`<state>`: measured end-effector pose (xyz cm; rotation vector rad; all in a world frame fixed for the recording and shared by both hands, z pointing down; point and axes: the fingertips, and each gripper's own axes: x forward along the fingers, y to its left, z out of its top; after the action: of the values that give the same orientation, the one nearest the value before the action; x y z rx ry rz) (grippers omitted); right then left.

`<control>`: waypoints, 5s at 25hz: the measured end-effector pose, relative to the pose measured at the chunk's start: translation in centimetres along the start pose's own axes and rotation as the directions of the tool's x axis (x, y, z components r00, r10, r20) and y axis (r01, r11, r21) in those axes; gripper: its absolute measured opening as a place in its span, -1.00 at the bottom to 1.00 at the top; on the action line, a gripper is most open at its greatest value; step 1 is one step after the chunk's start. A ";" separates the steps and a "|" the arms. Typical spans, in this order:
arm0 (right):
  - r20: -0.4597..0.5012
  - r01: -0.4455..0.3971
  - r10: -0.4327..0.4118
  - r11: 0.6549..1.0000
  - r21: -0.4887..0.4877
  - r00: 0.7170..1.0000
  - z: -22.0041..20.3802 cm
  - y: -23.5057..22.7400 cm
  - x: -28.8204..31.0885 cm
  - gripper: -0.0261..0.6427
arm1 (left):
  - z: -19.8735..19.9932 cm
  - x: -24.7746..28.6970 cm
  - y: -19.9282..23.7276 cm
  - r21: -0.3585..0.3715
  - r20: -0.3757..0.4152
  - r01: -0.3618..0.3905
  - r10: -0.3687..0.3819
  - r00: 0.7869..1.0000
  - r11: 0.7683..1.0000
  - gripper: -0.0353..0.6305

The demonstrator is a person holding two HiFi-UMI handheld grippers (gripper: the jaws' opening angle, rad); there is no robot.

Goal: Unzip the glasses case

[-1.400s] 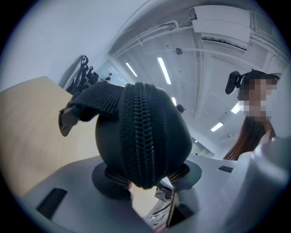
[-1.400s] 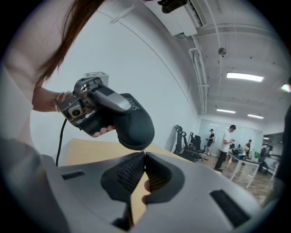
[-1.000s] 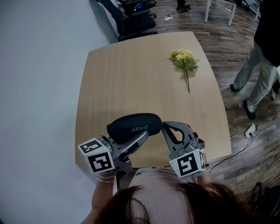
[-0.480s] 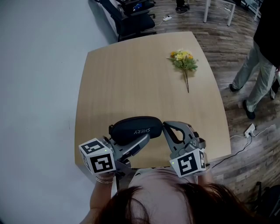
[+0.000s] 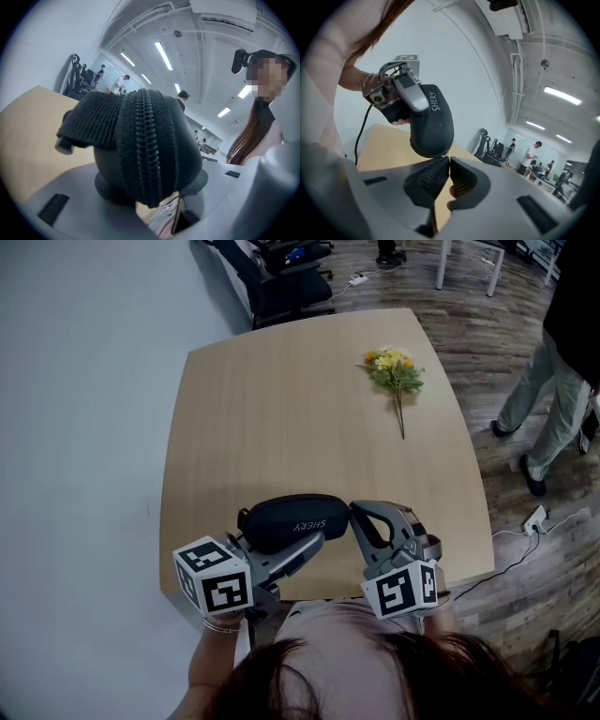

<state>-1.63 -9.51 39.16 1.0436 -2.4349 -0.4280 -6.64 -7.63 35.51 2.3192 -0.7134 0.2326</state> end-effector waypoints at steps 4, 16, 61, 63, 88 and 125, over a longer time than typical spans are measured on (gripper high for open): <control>-0.018 0.003 -0.004 1.000 -0.031 1.000 -0.3 0.2 0.1 -0.88 | -0.4 0.2 0.1 0.029 -0.025 -0.009 0.010 1.000 1.000 -0.27; -0.061 0.006 -0.012 0.995 -0.096 0.998 -1.2 0.3 0.2 -0.88 | -1.2 1.0 -0.1 0.124 -0.120 -0.034 0.049 0.992 0.992 -0.27; -0.168 -0.074 0.033 0.967 -0.242 0.985 -2.8 2.5 0.8 -0.87 | -5.9 2.3 1.4 0.277 -0.406 -0.023 0.139 0.903 0.961 -0.27; -0.169 -0.076 0.035 0.967 -0.243 0.985 -2.8 2.6 0.8 -0.87 | -6.1 2.3 1.4 0.280 -0.416 -0.021 0.141 0.898 0.960 -0.27; -0.141 -0.095 0.060 0.962 -0.257 0.988 -2.0 3.6 1.3 -0.87 | -9.0 2.7 2.4 0.300 -0.528 -0.003 0.168 0.833 0.954 -0.27; -0.092 -0.116 0.092 0.944 -0.309 0.992 -0.4 4.8 1.1 -0.86 | -12.8 2.6 3.1 0.289 -0.687 0.073 0.154 0.710 0.954 -0.27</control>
<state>-4.96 -7.18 41.98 0.7761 -2.2468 -0.7001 -5.80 -2.12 47.78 2.2113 -0.3375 1.2577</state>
